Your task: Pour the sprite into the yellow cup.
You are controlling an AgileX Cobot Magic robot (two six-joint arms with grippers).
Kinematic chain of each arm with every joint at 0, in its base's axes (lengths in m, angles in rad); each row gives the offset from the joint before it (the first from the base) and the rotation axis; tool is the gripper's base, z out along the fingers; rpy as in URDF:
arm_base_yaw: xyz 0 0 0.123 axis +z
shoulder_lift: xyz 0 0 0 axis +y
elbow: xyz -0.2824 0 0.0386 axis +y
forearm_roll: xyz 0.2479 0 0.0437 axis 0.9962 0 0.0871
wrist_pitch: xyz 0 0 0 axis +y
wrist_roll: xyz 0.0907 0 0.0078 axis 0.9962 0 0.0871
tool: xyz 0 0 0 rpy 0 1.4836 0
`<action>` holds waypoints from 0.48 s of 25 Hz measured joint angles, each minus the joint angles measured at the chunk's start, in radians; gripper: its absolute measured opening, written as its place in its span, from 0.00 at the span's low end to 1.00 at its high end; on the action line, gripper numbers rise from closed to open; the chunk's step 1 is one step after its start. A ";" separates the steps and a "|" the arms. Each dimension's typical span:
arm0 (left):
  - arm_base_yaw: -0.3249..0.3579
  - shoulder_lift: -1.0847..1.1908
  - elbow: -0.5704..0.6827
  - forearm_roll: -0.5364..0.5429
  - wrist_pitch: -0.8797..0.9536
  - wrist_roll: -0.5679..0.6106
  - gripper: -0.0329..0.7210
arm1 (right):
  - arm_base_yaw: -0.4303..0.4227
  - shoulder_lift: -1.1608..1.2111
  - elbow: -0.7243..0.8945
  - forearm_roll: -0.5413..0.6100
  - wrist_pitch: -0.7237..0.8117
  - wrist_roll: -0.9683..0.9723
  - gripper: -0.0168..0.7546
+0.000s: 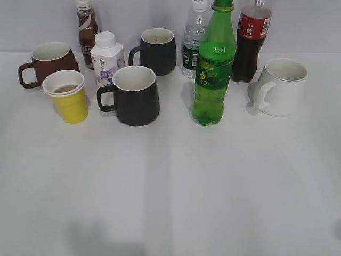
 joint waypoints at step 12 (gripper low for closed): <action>0.066 -0.152 0.002 0.000 -0.001 0.000 0.72 | -0.049 -0.127 0.000 0.000 -0.002 0.000 0.60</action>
